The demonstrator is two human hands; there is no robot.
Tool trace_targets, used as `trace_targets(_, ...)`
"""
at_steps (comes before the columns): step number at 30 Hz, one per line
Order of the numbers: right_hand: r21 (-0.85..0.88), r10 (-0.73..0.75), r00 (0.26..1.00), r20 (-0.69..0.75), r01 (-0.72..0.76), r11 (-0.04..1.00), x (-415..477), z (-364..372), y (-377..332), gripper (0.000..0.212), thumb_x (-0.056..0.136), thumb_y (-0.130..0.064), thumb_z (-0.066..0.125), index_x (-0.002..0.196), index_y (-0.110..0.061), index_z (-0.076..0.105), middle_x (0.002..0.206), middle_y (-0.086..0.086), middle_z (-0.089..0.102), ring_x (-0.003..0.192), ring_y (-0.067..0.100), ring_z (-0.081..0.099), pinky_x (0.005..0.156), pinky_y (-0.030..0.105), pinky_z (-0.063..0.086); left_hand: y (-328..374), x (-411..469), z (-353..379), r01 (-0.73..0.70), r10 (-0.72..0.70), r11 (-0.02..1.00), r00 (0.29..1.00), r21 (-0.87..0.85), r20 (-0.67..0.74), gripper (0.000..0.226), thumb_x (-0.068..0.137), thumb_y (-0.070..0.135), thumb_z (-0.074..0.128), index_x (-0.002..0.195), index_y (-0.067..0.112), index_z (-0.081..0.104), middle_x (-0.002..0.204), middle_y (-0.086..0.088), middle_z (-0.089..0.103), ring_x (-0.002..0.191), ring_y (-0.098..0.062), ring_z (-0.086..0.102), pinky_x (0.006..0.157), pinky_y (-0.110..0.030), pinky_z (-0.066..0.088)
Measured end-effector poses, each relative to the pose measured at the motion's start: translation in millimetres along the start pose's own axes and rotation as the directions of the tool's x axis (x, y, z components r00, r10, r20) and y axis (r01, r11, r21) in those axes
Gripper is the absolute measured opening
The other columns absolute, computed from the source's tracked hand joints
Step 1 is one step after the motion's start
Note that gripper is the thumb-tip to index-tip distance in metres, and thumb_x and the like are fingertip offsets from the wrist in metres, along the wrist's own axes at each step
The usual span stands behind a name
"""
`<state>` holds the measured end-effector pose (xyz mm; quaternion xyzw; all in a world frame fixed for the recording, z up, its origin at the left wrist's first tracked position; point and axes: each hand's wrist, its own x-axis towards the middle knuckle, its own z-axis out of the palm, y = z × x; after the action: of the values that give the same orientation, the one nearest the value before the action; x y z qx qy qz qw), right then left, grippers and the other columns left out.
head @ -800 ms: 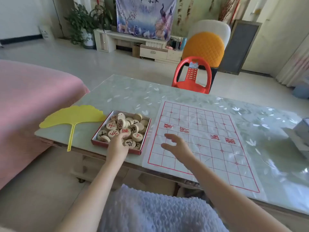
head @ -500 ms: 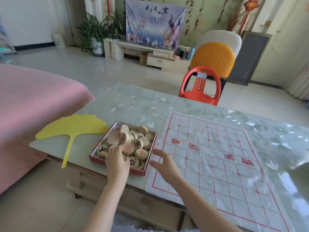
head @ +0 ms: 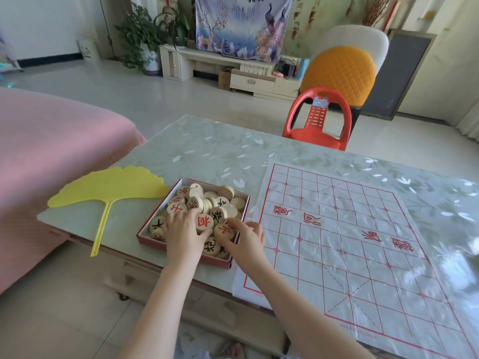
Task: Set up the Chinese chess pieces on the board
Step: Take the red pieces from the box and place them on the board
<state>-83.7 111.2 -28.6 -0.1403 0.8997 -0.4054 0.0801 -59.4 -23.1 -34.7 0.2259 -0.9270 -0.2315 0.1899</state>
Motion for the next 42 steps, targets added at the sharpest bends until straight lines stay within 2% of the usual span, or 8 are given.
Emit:
trace_targets(4,0.162,0.022,0.997,-0.08,-0.009,0.987,-10.6,-3.4,-1.7,0.052,0.081,-0.031,0.067,0.129,-0.028,0.048,0.112,-0.013,0.048,0.121,0.015,0.026,0.104,0.028,0.025,3.7,-5.5,-9.4,-0.053,0.047,0.99,0.998,-0.128,-0.05,0.051,0.066,0.027,0.079,0.113,0.018,0.06,0.111,-0.007,0.061,0.108,-0.029,0.052,0.09,-0.043,0.044)
trace_targets(6,0.216,0.015,0.993,-0.114,0.01,0.976,-21.7,-13.5,5.2,0.051,0.08,-0.034,0.069,0.126,-0.031,0.048,0.106,-0.02,0.049,0.117,0.011,0.031,0.103,0.031,0.029,10.4,-15.6,-16.8,-0.07,0.064,0.967,0.997,-0.244,-0.033,0.05,0.067,0.027,0.079,0.113,0.017,0.06,0.11,-0.006,0.059,0.103,-0.023,0.054,0.086,-0.032,0.044)
trace_targets(8,0.217,0.021,0.99,-0.141,0.01,0.976,-39.5,-27.4,20.0,0.052,0.08,-0.036,0.069,0.126,-0.034,0.046,0.106,-0.02,0.052,0.113,0.009,0.035,0.098,0.029,0.031,22.1,-32.6,-23.1,-0.09,0.12,0.935,0.991,-0.342,0.066,0.049,0.07,0.028,0.077,0.115,0.018,0.061,0.112,-0.001,0.056,0.097,-0.011,0.05,0.08,-0.016,0.036)
trace_targets(14,0.22,0.12,0.986,-0.117,-0.092,0.971,-93.6,-73.3,73.3,0.048,0.08,-0.026,0.07,0.123,-0.03,0.049,0.118,-0.008,0.056,0.106,0.007,0.049,0.08,0.011,0.037,67.6,-85.6,-18.2,-0.182,0.355,0.878,0.868,-0.442,0.347,0.049,0.075,0.035,0.073,0.121,0.029,0.056,0.11,0.009,0.046,0.094,0.0,0.048,0.071,0.0,0.035)
trace_targets(20,0.147,0.227,0.964,-0.138,-0.207,0.967,-140.2,-108.5,112.5,0.054,0.08,-0.021,0.07,0.123,-0.038,0.044,0.119,-0.01,0.054,0.112,0.01,0.043,0.086,0.017,0.035,94.0,-116.3,7.1,-0.266,0.433,0.885,0.774,-0.383,0.462,0.049,0.072,0.04,0.073,0.117,0.029,0.057,0.108,0.009,0.049,0.106,-0.008,0.049,0.089,-0.019,0.042)
trace_targets(28,0.109,0.28,0.956,-0.087,-0.27,0.957,-153.7,-115.9,120.4,0.055,0.078,-0.02,0.068,0.124,-0.042,0.046,0.117,-0.01,0.042,0.118,0.015,0.036,0.108,0.037,0.035,104.9,-123.5,20.2,-0.354,0.485,0.871,0.732,-0.341,0.478,0.05,0.075,0.039,0.071,0.121,0.03,0.054,0.106,0.01,0.048,0.105,-0.009,0.046,0.083,-0.015,0.035)
trace_targets(35,0.025,0.315,0.946,-0.077,-0.314,0.949,-148.7,-117.8,117.4,0.055,0.079,-0.019,0.065,0.125,-0.043,0.045,0.121,-0.008,0.037,0.118,0.02,0.028,0.093,0.024,0.024,102.8,-125.4,31.4,-0.402,0.482,0.876,0.719,-0.265,0.501,0.049,0.078,0.044,0.065,0.124,0.03,0.053,0.113,0.01,0.049,0.109,-0.011,0.041,0.087,-0.017,0.033)
trace_targets(42,-0.079,0.225,0.97,-0.091,-0.232,0.969,-143.6,-118.0,105.6,0.053,0.08,-0.027,0.067,0.126,-0.04,0.045,0.127,-0.015,0.041,0.12,0.013,0.028,0.102,0.032,0.022,100.1,-118.5,28.5,-0.382,0.456,0.89,0.729,-0.249,0.511,0.066,0.075,0.052,0.065,0.134,0.031,0.043,0.124,0.009,0.045,0.118,-0.011,0.037,0.097,-0.023,0.03)
